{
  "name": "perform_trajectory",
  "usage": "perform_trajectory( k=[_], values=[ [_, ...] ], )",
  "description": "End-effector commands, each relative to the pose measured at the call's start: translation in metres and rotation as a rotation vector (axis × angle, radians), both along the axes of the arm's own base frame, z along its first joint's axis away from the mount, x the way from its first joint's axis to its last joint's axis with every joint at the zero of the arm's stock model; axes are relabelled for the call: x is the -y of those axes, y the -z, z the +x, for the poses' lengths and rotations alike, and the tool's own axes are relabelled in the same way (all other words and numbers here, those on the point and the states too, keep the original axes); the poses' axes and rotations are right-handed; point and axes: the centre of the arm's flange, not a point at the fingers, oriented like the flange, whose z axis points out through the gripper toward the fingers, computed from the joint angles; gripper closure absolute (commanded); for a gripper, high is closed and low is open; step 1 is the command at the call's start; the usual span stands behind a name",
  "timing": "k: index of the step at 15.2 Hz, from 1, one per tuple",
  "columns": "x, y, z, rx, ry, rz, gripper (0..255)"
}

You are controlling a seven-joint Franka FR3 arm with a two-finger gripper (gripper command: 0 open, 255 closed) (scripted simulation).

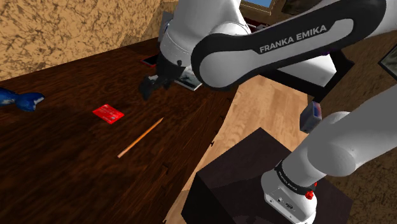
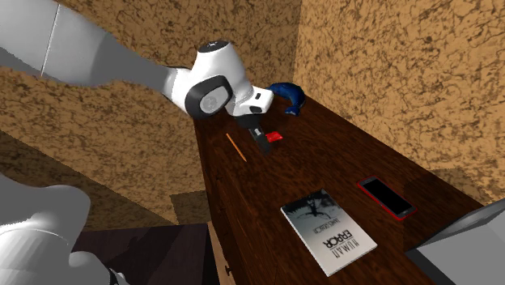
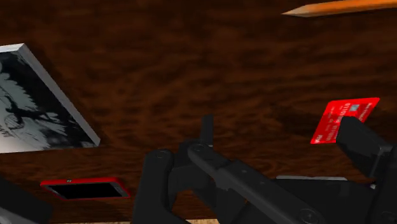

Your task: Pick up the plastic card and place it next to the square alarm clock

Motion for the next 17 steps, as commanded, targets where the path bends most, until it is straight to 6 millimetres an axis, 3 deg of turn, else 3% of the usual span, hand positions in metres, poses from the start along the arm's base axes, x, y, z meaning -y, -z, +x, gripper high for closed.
perform_trajectory(
  k=[1, 11, 17],
  values=[
    [-0.022, 0.008, 0.007, 0.034, -0.016, 0.006, 0],
    [-0.133, 0.048, 0.041, 0.193, -0.088, 0.017, 0],
    [-0.139, 0.070, 0.055, 0.193, -0.088, 0.017, 0]
  ],
)
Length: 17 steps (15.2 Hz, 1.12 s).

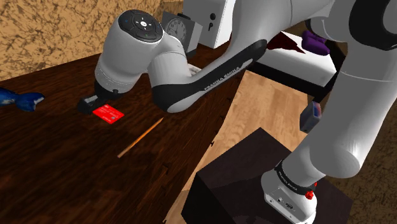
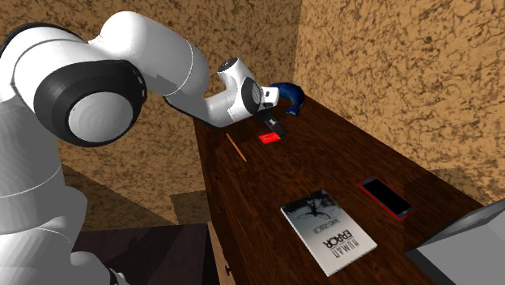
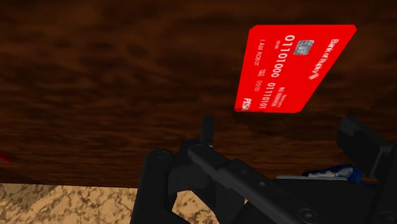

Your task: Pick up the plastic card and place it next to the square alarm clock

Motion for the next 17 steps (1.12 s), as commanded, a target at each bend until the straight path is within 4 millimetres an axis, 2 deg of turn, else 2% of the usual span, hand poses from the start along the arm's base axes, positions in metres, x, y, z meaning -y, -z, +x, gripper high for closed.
perform_trajectory(
  k=[1, 2, 10, 11, 17],
  values=[
    [-0.0026, 0.0100, 0.0052, 0.001, 0.000, 0.000, 0],
    [-0.0043, 0.0170, 0.0095, 0.001, 0.000, 0.000, 0],
    [-0.0043, 0.0169, 0.0095, 0.001, 0.000, 0.000, 0],
    [-0.0043, 0.0169, 0.0095, 0.001, 0.000, 0.000, 255],
    [-0.0037, 0.0172, 0.0067, 0.001, 0.000, 0.000, 255]
  ],
)
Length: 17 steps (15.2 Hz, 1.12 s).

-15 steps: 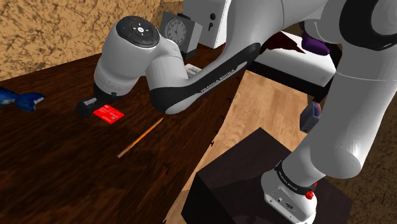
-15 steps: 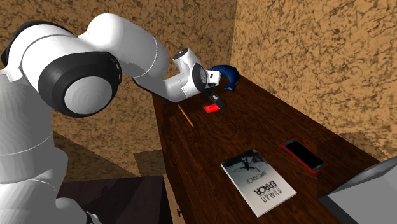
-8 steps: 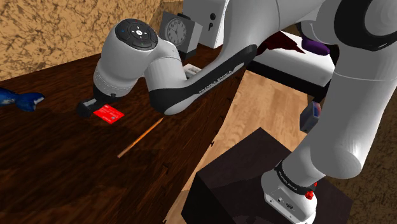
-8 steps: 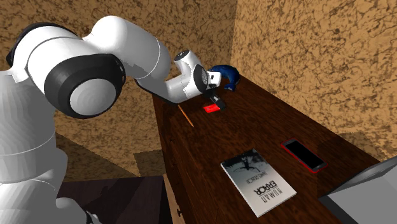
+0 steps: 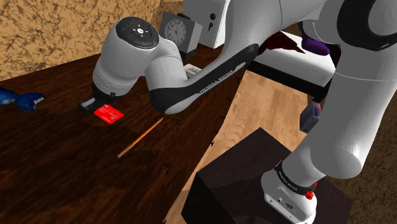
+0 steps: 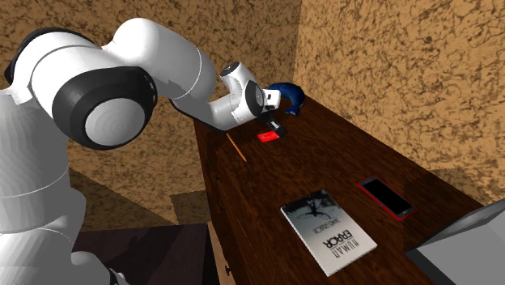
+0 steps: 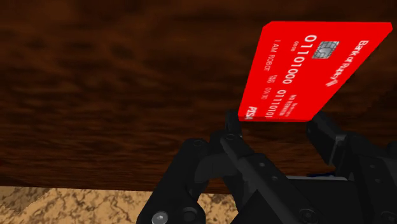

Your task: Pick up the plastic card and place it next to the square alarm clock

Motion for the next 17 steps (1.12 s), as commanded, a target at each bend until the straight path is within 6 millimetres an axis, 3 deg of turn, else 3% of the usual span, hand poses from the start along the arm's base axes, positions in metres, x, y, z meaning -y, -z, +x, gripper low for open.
perform_trajectory(
  k=[1, 3, 17],
  values=[
    [0.002, 0.006, 0.000, -0.009, 0.002, -0.008, 255],
    [0.001, 0.005, 0.002, -0.009, 0.002, -0.008, 255],
    [0.001, -0.069, 0.002, -0.009, 0.002, -0.008, 255]
  ],
)
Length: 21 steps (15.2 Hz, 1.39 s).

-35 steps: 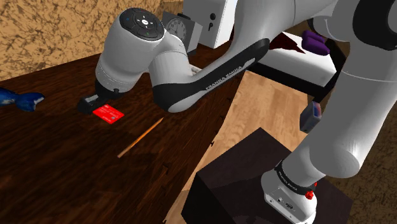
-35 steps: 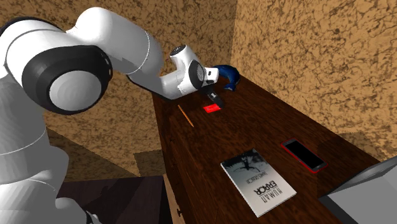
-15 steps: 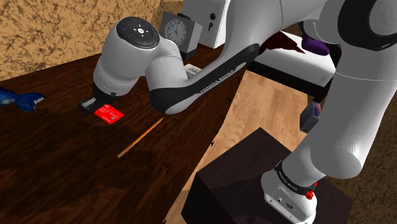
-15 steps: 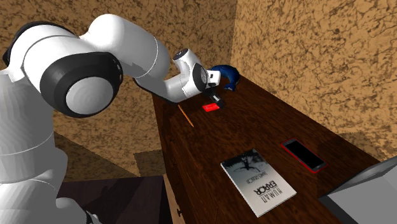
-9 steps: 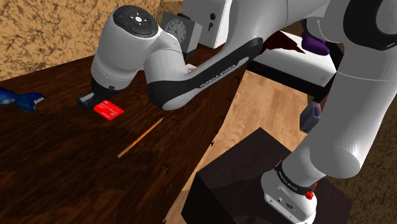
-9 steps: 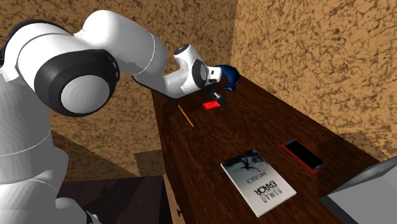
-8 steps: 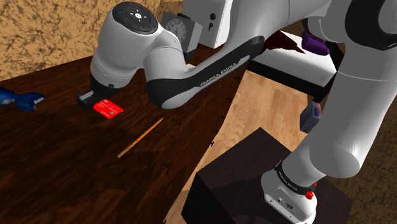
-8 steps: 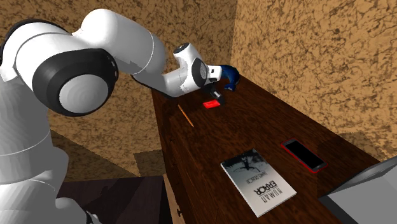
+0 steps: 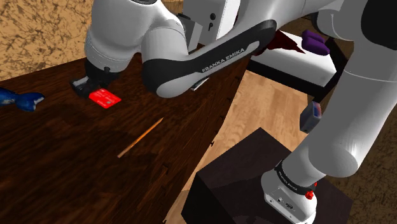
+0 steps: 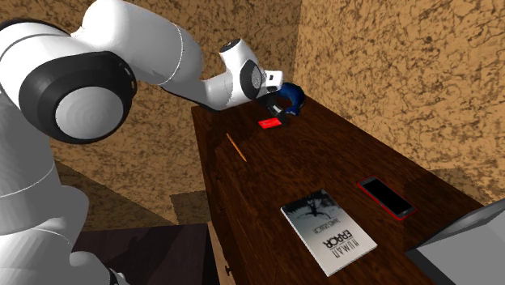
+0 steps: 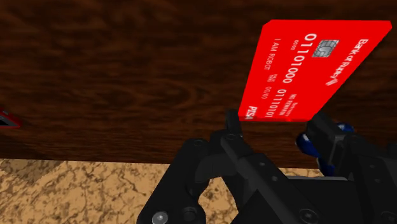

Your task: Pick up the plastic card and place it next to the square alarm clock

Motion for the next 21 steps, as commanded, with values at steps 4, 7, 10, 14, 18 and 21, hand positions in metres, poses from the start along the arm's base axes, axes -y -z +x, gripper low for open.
perform_trajectory(
  k=[4, 7, 10, 14, 18, 21],
  values=[
    [0.001, -0.027, -0.001, 0.000, 0.000, 0.000, 255],
    [0.001, -0.043, -0.001, 0.000, 0.000, 0.000, 255],
    [0.001, -0.058, -0.001, 0.000, 0.000, 0.000, 255],
    [0.001, -0.079, -0.001, 0.000, 0.000, 0.000, 255],
    [0.001, -0.101, -0.001, 0.000, 0.000, 0.000, 255],
    [0.001, -0.116, -0.001, 0.000, 0.000, 0.000, 255]
  ],
)
